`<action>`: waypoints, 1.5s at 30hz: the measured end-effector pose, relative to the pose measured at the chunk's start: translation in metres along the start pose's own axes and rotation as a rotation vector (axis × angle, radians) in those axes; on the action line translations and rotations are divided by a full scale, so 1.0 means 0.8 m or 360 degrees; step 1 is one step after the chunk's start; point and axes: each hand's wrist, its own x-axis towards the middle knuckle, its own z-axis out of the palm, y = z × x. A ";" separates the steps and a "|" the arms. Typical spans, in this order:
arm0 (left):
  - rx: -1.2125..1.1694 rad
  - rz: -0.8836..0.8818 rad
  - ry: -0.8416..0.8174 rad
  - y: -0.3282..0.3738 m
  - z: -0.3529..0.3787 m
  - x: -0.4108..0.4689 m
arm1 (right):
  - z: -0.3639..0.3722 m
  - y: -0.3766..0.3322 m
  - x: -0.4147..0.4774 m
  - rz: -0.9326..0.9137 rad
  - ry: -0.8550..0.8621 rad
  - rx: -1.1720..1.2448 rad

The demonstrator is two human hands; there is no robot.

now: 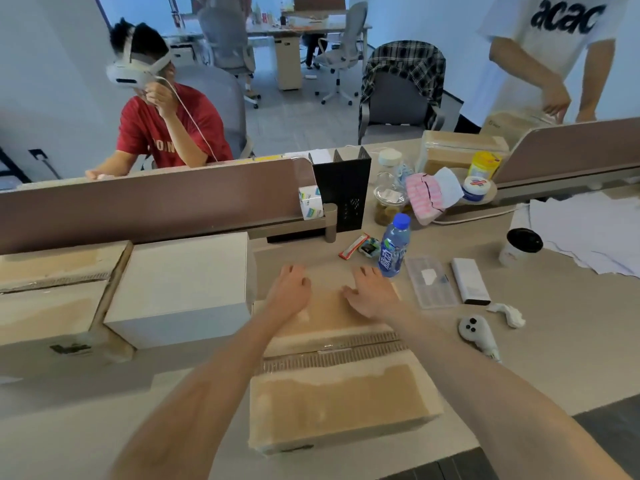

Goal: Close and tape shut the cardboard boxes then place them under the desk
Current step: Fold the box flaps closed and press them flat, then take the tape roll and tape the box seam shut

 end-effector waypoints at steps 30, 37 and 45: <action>-0.1378 -0.0464 0.0922 0.091 -0.104 0.284 | -0.073 -0.034 0.305 -0.0162 0.0222 0.2134; -0.1585 -0.0702 0.1075 0.095 -0.092 0.302 | -0.078 -0.026 0.297 -0.0098 0.0084 0.2268; -0.1073 -0.0569 0.1242 0.105 -0.101 0.294 | -0.084 -0.030 0.290 -0.0106 0.0045 0.2268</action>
